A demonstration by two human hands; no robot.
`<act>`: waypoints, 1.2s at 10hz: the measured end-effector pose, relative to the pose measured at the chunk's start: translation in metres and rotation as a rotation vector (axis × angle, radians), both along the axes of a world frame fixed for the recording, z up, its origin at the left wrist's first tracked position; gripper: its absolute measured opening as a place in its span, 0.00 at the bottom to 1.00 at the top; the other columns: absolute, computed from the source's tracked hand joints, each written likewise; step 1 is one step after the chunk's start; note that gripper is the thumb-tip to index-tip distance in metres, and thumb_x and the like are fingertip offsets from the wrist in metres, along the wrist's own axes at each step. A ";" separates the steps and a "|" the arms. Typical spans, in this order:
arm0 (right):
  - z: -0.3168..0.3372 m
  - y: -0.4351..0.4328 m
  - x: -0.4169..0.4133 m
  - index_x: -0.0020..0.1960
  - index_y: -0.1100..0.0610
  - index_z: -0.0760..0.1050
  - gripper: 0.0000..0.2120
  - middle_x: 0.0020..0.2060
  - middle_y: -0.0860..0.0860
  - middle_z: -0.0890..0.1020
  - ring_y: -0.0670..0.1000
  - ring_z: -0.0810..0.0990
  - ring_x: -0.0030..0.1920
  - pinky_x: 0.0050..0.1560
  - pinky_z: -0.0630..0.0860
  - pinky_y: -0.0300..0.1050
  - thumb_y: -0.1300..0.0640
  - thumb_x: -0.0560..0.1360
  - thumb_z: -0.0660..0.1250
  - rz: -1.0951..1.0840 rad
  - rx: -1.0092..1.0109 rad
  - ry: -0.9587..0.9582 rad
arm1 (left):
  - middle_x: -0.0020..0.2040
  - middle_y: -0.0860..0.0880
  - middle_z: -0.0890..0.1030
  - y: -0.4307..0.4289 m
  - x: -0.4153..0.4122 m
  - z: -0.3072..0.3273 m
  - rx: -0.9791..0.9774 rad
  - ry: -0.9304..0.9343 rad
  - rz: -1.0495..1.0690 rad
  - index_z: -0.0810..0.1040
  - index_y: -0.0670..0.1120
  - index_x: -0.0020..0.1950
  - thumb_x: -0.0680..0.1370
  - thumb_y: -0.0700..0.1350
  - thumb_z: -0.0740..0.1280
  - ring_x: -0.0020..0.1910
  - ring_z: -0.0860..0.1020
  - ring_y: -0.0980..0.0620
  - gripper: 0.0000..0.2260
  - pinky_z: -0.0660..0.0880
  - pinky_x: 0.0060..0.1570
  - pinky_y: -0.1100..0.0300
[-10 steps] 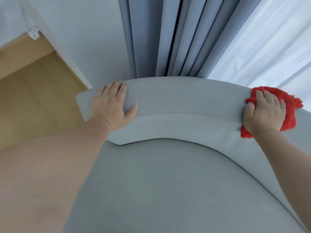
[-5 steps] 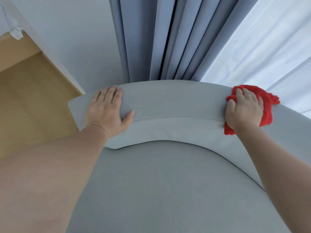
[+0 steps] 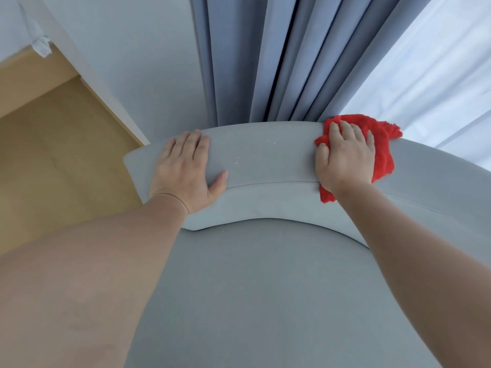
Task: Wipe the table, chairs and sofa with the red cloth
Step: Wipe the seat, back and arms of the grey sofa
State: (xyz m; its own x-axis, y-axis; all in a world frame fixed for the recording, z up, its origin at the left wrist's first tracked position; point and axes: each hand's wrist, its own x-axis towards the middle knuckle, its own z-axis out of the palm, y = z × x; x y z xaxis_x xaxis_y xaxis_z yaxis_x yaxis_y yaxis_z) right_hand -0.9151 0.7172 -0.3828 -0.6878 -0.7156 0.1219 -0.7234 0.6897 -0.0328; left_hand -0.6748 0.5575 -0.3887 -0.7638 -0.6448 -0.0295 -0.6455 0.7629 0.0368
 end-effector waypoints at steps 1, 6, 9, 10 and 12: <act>0.001 0.000 0.000 0.69 0.62 0.68 0.31 0.67 0.58 0.72 0.60 0.66 0.69 0.74 0.53 0.61 0.48 0.73 0.45 -0.005 0.005 -0.008 | 0.69 0.36 0.69 -0.001 0.000 0.000 -0.005 -0.006 -0.004 0.67 0.36 0.70 0.73 0.63 0.50 0.67 0.68 0.37 0.37 0.56 0.69 0.46; -0.001 -0.057 0.070 0.70 0.60 0.70 0.32 0.68 0.57 0.72 0.60 0.66 0.69 0.73 0.51 0.59 0.47 0.72 0.46 0.216 -0.027 -0.072 | 0.70 0.37 0.69 -0.002 0.002 -0.001 -0.006 0.015 -0.014 0.67 0.36 0.70 0.73 0.60 0.50 0.68 0.67 0.38 0.35 0.57 0.70 0.46; 0.000 -0.054 0.068 0.70 0.60 0.69 0.33 0.68 0.57 0.72 0.59 0.66 0.70 0.74 0.50 0.58 0.47 0.72 0.45 0.201 -0.057 -0.066 | 0.74 0.42 0.64 0.001 0.007 0.012 0.054 0.075 -0.012 0.61 0.39 0.74 0.74 0.59 0.43 0.72 0.62 0.44 0.35 0.52 0.73 0.52; 0.000 -0.055 0.070 0.70 0.60 0.69 0.34 0.69 0.58 0.71 0.60 0.65 0.71 0.75 0.50 0.58 0.47 0.72 0.44 0.194 -0.059 -0.069 | 0.66 0.41 0.72 0.004 0.033 0.022 0.095 0.270 -0.015 0.69 0.37 0.68 0.77 0.54 0.51 0.64 0.69 0.41 0.27 0.61 0.66 0.52; 0.002 -0.073 0.099 0.72 0.61 0.67 0.33 0.71 0.58 0.69 0.59 0.62 0.73 0.75 0.48 0.60 0.48 0.73 0.43 0.098 -0.067 -0.118 | 0.60 0.41 0.77 0.011 0.118 0.022 0.102 0.326 0.083 0.74 0.37 0.62 0.77 0.50 0.55 0.58 0.74 0.41 0.21 0.67 0.61 0.52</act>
State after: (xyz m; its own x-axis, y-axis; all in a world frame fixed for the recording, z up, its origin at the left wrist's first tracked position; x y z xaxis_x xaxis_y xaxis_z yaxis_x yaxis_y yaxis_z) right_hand -0.8157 0.6443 -0.3804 -0.6271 -0.7732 0.0944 -0.7757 0.6091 -0.1650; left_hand -0.5566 0.5688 -0.3663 -0.6887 -0.7113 0.1403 -0.6468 0.6902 0.3246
